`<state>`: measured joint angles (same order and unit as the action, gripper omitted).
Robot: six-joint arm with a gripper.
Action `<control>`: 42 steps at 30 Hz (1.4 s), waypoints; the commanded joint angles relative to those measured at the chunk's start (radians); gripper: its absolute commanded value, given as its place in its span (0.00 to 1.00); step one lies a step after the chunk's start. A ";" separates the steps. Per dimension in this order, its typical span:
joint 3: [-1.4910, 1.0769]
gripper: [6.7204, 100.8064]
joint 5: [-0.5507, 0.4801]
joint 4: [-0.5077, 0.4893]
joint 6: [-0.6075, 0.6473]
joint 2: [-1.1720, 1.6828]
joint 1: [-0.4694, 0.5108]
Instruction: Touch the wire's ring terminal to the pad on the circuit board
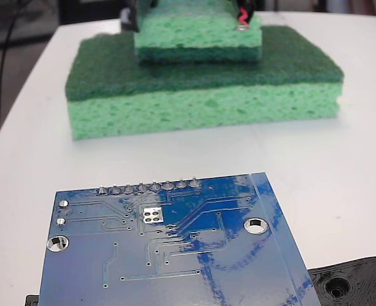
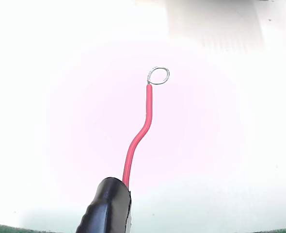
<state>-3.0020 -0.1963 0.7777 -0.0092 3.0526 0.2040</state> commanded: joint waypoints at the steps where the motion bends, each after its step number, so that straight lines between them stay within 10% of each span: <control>1: 0.006 0.99 0.005 -0.002 -0.005 0.002 0.003; 42: 0.135 0.99 0.055 0.058 -0.011 -0.009 -0.023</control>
<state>-2.8946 -0.1519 0.8406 -0.0215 3.0434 0.1810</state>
